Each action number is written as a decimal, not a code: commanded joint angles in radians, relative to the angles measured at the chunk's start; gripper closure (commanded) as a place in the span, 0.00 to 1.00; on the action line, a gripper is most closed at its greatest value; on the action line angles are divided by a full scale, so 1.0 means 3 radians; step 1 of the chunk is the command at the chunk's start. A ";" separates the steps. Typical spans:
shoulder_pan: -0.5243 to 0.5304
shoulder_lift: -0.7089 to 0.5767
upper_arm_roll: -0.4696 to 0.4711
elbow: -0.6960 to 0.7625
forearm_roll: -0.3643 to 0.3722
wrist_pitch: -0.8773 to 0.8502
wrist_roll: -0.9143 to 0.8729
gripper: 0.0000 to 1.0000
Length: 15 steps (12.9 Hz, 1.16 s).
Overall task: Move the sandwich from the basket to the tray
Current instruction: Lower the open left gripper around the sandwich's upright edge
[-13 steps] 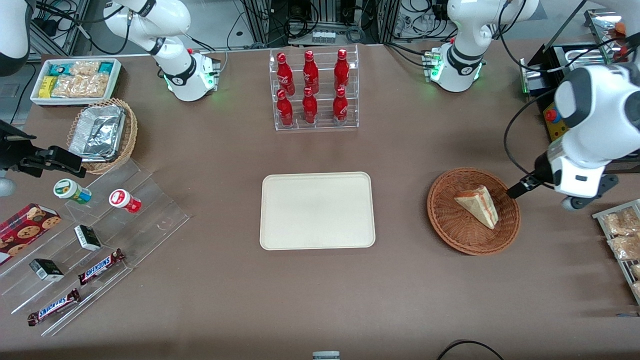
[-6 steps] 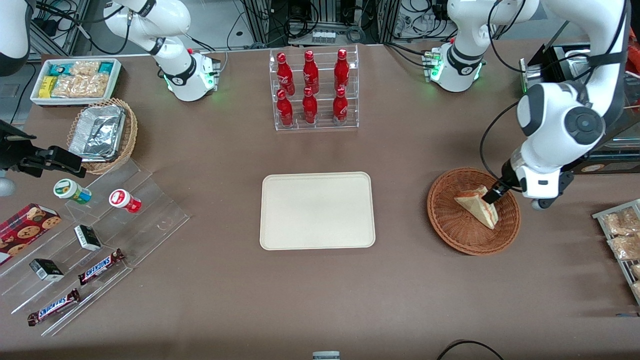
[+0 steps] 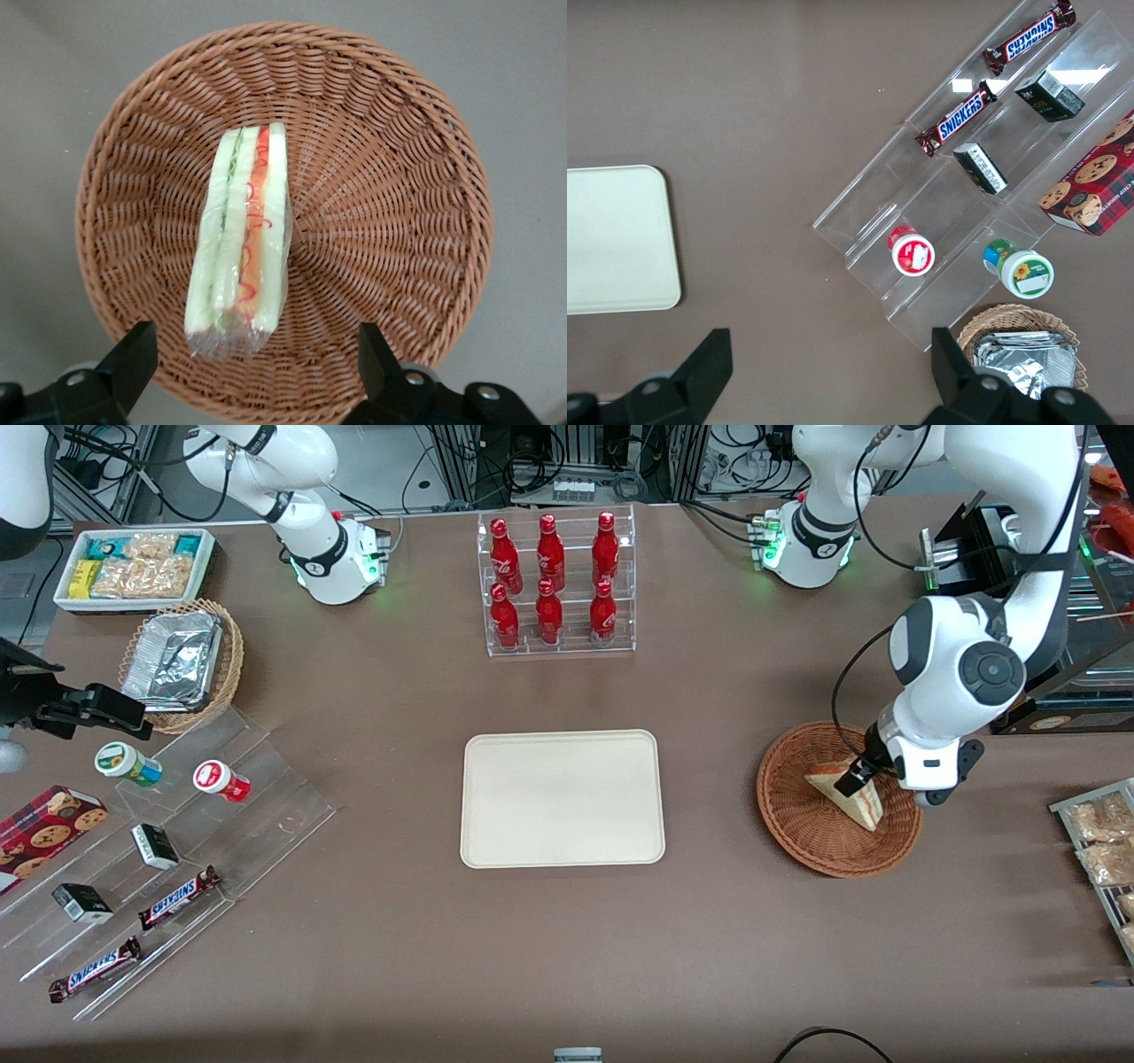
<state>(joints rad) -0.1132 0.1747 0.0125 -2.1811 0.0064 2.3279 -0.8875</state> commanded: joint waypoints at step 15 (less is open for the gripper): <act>-0.0027 0.0405 0.0035 0.0025 0.0147 0.0171 -0.0074 1.00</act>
<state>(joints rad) -0.1160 0.2916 0.0189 -2.1814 0.0161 2.3763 -0.8929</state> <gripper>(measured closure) 0.634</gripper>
